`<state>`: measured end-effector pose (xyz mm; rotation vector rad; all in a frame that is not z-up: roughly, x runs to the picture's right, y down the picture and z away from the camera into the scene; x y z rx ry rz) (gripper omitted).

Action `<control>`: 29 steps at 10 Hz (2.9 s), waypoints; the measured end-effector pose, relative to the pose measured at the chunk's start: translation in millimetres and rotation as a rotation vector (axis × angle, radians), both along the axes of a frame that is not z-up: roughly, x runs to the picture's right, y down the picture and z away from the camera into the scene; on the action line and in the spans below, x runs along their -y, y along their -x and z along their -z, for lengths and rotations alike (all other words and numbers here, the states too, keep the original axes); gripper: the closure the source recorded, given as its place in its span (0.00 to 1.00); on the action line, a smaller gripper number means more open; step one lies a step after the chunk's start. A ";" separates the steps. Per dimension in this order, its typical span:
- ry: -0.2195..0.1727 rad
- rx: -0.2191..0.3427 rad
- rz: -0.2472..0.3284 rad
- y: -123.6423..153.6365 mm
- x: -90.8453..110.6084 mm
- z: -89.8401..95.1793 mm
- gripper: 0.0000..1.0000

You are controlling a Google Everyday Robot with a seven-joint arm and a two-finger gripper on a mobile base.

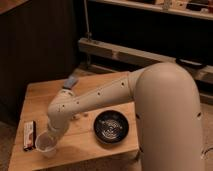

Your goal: Place the ceramic cup in the ceramic bowl

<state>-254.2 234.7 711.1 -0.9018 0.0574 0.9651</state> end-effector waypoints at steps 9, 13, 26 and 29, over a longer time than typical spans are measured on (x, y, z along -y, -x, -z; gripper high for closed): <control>-0.104 -0.068 -0.234 -111.0 52.9 40.9 0.90; -0.130 -0.169 -0.435 -220.0 91.4 29.1 0.90; 0.016 -0.537 -0.528 -318.4 64.8 -47.9 0.87; -0.005 -0.587 -0.520 -317.3 59.1 -58.8 0.53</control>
